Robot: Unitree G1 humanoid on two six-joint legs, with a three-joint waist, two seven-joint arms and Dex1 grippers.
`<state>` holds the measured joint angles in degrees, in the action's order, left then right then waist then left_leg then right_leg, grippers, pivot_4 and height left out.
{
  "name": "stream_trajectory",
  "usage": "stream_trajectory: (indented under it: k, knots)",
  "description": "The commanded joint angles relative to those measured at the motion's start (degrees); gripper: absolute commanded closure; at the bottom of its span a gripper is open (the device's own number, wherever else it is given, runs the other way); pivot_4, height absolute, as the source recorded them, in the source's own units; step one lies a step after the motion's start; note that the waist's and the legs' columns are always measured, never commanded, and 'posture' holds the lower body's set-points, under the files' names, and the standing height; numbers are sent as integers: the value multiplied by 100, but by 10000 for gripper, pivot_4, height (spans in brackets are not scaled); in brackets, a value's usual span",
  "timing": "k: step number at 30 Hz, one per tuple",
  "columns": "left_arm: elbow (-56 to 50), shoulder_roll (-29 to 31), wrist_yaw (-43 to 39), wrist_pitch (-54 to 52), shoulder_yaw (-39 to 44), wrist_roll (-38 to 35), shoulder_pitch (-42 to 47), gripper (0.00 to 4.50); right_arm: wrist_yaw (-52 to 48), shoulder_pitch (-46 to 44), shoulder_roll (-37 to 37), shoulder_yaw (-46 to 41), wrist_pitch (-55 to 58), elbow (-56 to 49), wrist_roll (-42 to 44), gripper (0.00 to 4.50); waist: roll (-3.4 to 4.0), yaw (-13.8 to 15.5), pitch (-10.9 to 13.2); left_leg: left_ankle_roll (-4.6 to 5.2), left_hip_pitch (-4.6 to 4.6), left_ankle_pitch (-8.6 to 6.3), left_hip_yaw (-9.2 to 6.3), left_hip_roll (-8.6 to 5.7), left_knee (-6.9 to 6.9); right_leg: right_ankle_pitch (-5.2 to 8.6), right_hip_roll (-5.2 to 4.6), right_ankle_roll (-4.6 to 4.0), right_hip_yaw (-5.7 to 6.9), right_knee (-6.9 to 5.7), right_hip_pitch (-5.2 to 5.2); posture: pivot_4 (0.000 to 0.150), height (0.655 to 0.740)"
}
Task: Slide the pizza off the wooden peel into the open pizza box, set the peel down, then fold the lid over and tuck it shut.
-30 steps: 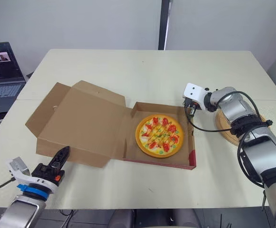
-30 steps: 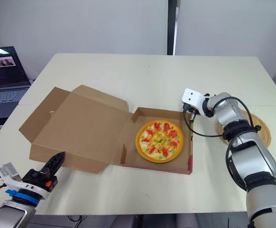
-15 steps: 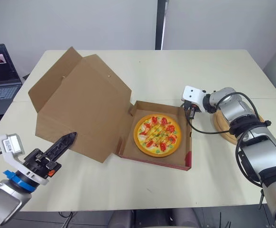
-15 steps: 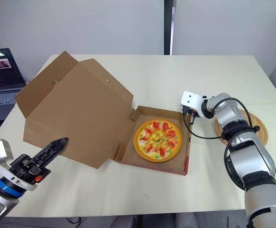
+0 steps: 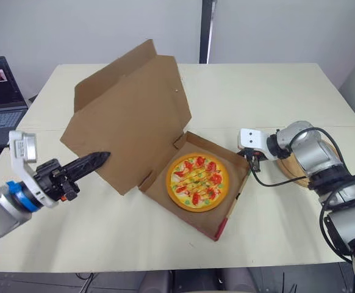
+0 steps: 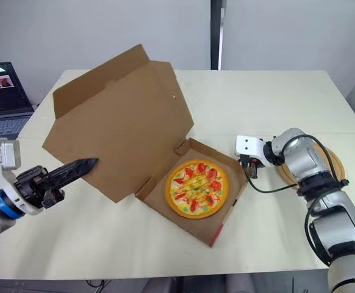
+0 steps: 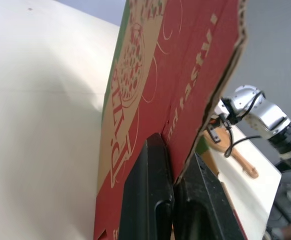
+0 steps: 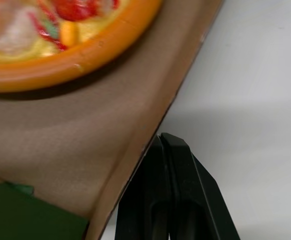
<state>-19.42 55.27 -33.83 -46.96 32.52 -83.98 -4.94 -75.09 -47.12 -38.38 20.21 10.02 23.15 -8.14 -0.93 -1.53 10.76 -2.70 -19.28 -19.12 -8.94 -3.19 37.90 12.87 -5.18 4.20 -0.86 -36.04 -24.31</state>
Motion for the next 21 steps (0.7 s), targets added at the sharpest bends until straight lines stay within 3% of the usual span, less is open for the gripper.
stream_trajectory:
  k: [1,11,21]
  knots:
    - [368,182,-507,60,-459,707,620,45000,-326,313,-269,-286,635,-1252,426,44614,0,4,0,0,-1,0,-3,0,1,0,0,0,1,-1,0,1500,7400]
    - [1184,-153,-1459,343,-2043,2562,2933,45000,37,1782,-751,-947,2749,-3900,1384,44614,1,143,0,0,-16,0,-20,-6,10,-4,-3,7,12,2,-2,1500,7400]
    - [2628,-994,-2210,956,-2830,4050,4403,45000,912,2630,-722,-1222,3849,-5159,1990,44614,-2,162,-1,0,-38,1,-29,-12,26,-9,-9,14,25,3,-9,1500,7400]
